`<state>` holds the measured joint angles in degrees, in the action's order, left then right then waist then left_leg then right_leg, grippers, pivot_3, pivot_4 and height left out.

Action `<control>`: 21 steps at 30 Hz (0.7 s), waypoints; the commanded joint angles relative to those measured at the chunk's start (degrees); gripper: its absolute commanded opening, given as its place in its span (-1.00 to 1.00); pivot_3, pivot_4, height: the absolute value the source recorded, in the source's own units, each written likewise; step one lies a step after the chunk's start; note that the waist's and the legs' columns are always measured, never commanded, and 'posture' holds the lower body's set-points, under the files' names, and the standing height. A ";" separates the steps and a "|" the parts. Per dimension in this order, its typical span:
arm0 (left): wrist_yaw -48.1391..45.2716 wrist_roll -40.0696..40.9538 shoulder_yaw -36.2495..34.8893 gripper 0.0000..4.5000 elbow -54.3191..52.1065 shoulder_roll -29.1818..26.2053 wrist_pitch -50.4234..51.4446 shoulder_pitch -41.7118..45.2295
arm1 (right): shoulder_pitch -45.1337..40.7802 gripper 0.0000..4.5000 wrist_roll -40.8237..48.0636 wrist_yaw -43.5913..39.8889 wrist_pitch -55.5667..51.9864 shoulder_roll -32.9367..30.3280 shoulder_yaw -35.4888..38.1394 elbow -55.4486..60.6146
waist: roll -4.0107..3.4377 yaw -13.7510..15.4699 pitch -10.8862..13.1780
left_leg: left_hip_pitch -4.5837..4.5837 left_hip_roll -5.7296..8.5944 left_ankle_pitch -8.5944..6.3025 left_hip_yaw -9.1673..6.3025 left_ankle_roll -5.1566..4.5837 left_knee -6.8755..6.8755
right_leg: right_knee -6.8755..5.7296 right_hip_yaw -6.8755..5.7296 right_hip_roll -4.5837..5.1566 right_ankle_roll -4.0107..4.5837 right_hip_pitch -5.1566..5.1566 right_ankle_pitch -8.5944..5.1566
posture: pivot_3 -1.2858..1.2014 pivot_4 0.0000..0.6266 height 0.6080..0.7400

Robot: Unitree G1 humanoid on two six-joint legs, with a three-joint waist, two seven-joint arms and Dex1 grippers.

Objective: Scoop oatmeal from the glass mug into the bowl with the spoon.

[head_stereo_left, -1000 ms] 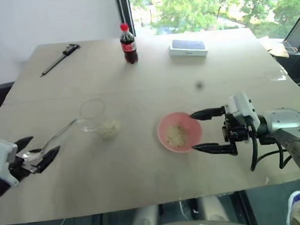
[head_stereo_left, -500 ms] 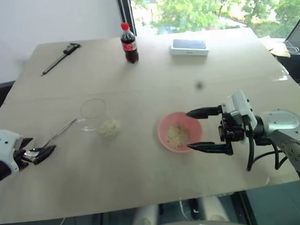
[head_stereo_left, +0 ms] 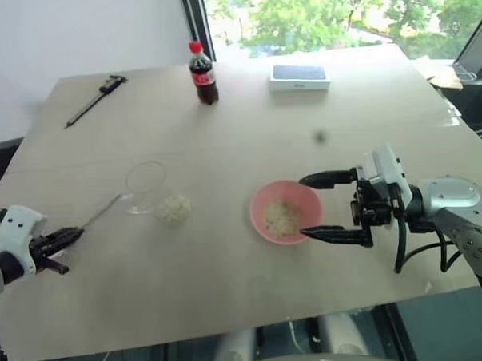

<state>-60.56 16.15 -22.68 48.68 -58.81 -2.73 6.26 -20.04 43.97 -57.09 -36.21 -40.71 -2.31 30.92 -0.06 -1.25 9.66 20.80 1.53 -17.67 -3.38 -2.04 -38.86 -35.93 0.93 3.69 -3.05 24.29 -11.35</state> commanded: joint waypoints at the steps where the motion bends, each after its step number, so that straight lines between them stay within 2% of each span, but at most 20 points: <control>1: 1.44 1.48 -2.49 -0.99 -1.13 1.78 0.98 -3.89 | -1.41 1.00 1.23 -0.36 -0.15 0.27 0.45 0.67 | 0.00 -0.14 0.00 | 0.00 0.00 0.00 0.00 0.00 0.03 | 0.01 0.01 0.01 0.00 0.01 0.00 | 0.03 -0.52 1.00; 3: 3.10 4.13 -5.89 -0.99 -5.63 3.44 0.88 -6.26 | -2.03 1.00 1.50 -0.45 -0.44 0.57 0.24 0.24 | 0.00 -0.26 0.00 | 0.02 0.00 0.00 0.04 0.00 0.07 | 0.03 0.03 0.04 0.00 0.04 0.00 | 0.03 -0.52 1.00; 6: 6.58 8.62 -12.02 -0.99 -18.45 7.17 2.10 -11.50 | -3.41 1.00 2.73 -0.16 -1.60 1.46 0.46 -0.83 | 0.11 -0.30 -0.02 | 0.18 0.01 0.00 0.06 0.00 0.16 | 0.07 0.08 0.12 0.00 0.21 0.01 | 0.03 -0.52 1.00; 11: 15.31 13.82 -19.42 -0.99 -40.37 11.68 7.55 -15.12 | -7.56 1.00 5.39 2.00 -4.31 4.38 1.45 -4.41 | 0.73 0.70 -0.03 | 0.73 0.02 0.06 -0.22 0.11 0.15 | 0.07 0.04 0.21 0.07 0.62 0.05 | 0.03 -0.52 1.00; 15: 20.54 16.28 -21.66 -0.99 -53.09 12.67 11.35 -13.84 | -11.48 1.00 7.21 5.08 -6.77 7.25 2.31 -7.62 | 0.87 1.33 -0.05 | 1.13 0.11 0.26 -0.40 0.46 0.07 | 0.07 -0.12 0.28 0.17 0.92 0.14 | 0.03 -0.52 1.00; 21: 28.53 15.35 -21.29 -0.99 -62.30 11.26 13.54 -5.85 | -15.86 1.00 9.68 10.20 -10.24 10.89 3.61 -10.97 | 0.86 1.01 -0.04 | 1.18 0.18 0.29 -0.31 0.49 0.09 | 0.05 -0.15 0.21 0.17 1.04 0.14 | 0.03 -0.52 1.00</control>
<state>-34.09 31.20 -42.59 -9.28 -45.97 10.54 -1.18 -34.06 51.72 -48.62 -45.70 -30.50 -0.95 19.54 0.79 -0.23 9.62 21.99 1.71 -17.38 -3.65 -1.55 -38.77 -35.90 0.75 3.89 -2.88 25.35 -11.21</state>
